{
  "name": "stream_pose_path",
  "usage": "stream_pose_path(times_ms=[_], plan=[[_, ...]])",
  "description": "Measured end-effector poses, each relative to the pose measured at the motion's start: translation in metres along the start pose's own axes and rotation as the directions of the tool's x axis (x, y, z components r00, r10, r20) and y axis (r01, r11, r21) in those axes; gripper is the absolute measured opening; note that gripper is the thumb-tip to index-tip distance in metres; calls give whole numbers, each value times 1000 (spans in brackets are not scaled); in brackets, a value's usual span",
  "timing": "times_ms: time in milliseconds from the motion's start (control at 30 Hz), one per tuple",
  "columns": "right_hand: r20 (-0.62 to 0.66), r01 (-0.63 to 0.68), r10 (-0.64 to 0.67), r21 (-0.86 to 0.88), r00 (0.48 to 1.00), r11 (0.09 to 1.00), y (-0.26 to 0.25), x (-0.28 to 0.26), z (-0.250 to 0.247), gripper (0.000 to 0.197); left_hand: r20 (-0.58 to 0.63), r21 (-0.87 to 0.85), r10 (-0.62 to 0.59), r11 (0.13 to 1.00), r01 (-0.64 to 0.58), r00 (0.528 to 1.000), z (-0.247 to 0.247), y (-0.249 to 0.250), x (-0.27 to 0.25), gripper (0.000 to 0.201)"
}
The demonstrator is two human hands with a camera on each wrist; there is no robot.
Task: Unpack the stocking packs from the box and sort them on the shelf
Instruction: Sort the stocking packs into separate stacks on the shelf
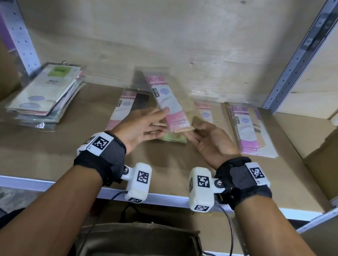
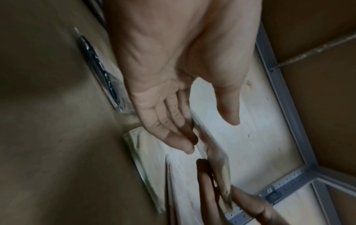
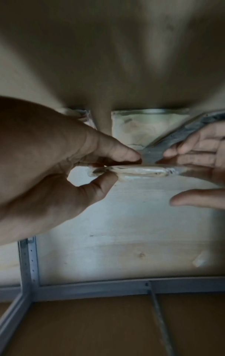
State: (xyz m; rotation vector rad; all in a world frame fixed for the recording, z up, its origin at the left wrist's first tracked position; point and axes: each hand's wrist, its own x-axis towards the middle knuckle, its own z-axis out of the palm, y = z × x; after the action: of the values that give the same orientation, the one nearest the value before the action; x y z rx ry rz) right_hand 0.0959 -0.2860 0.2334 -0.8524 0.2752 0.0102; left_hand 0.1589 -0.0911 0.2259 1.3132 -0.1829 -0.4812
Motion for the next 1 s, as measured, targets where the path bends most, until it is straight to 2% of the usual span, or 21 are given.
stream_pose_path(times_ms=[100, 200, 267, 367, 467, 533, 600, 667, 833, 1000], plan=[[-51, 32, -41, -182, 998, 983, 2, 1, -5, 27, -44, 81, 67, 995, -63, 997, 4, -6, 1, 33], [-66, 62, -96, -401, 993, 914, -1, 2, -13, 39, -44, 157, 102, 983, -94, 994, 8, -9, 3, 34], [-70, 85, -137, -494, 988, 865, -4, 2, -18, 36, -43, 212, 111, 972, -100, 993, 12, -9, 7, 32], [-100, 127, -209, -523, 973, 843, -15, 5, -27, 30, -22, 335, 121, 936, -106, 992, 22, -3, 16, 33], [-150, 167, -326, -624, 934, 764, -32, 11, -37, 28, -32, 395, 127, 913, -104, 991, 41, 4, 33, 39], [-185, 181, -398, -670, 898, 720, -43, 13, -43, 29, -17, 411, 127, 905, -109, 992, 56, 8, 47, 37], [-222, 154, -440, -726, 870, 670, -53, 13, -51, 33, 0, 455, 113, 885, -101, 994, 70, 9, 58, 29], [-248, 89, -457, -796, 854, 599, -60, 12, -60, 37, -24, 526, 86, 848, -61, 996, 81, 8, 68, 29], [-267, -58, -460, -906, 847, 419, -63, 7, -72, 24, -79, 597, -33, 799, 74, 996, 99, 0, 75, 51], [-311, -143, -437, -916, 844, 375, -62, 9, -73, 19, -101, 574, -99, 807, 139, 990, 107, -3, 67, 56]])
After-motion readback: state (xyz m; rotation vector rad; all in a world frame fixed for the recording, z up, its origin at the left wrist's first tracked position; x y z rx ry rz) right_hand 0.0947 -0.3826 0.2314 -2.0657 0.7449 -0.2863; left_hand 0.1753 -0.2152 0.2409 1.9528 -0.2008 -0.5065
